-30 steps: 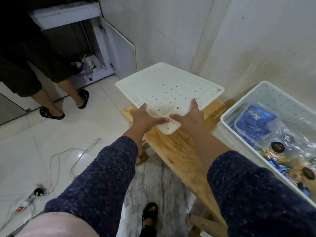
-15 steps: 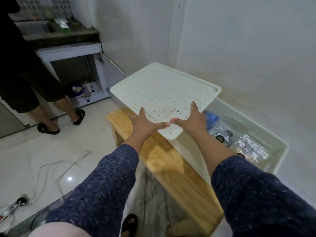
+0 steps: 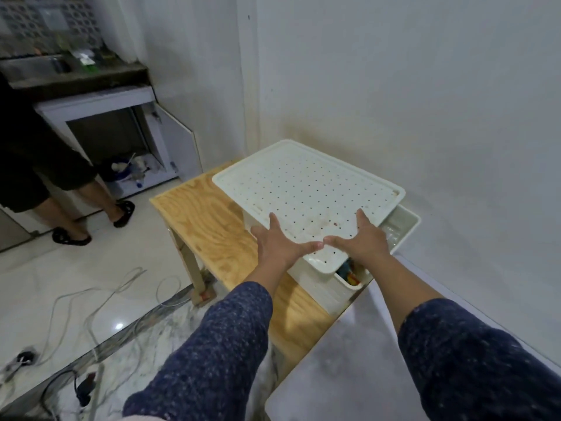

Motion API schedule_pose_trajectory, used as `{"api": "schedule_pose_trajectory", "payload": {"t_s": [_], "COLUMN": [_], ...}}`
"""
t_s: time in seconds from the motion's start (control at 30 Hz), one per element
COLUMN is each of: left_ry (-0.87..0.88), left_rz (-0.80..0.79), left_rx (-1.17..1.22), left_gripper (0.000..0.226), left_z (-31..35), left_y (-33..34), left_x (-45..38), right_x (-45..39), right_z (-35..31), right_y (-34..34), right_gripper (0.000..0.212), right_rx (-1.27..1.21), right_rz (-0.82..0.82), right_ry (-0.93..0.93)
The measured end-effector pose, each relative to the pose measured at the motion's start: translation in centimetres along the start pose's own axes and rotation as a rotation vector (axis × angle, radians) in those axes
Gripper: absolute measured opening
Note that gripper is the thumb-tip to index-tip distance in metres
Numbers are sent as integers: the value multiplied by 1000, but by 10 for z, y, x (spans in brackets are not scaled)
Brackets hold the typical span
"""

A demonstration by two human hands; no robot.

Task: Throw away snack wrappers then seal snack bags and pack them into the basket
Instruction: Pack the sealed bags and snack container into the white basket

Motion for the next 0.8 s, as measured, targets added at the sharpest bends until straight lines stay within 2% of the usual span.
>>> {"api": "schedule_pose_trajectory", "payload": {"t_s": [0.43, 0.6, 0.8], "left_ry": [15, 19, 19], "left_rz": [-47, -79, -152], "left_rx": [-99, -110, -49], "left_gripper": [138, 133, 124], "left_z": [15, 12, 4], "left_y": [48, 58, 65], "left_x": [25, 26, 24], "right_x": [17, 18, 18], "right_z": [53, 62, 67], "right_y": [-23, -13, 0], "right_gripper": [114, 94, 82], "right_rx": [51, 178, 136], "right_rz": [-49, -133, -168], "right_ry": [29, 99, 125]}}
Point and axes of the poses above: each hand's wrist, its own x-axis away from the middle knuckle, its own y-axis out of the palm, z = x × y, the point moved 6 cm from there along -x, towards the middle knuckle, and after that the axes turned 1 degree about -y, right-handed, at the moved point
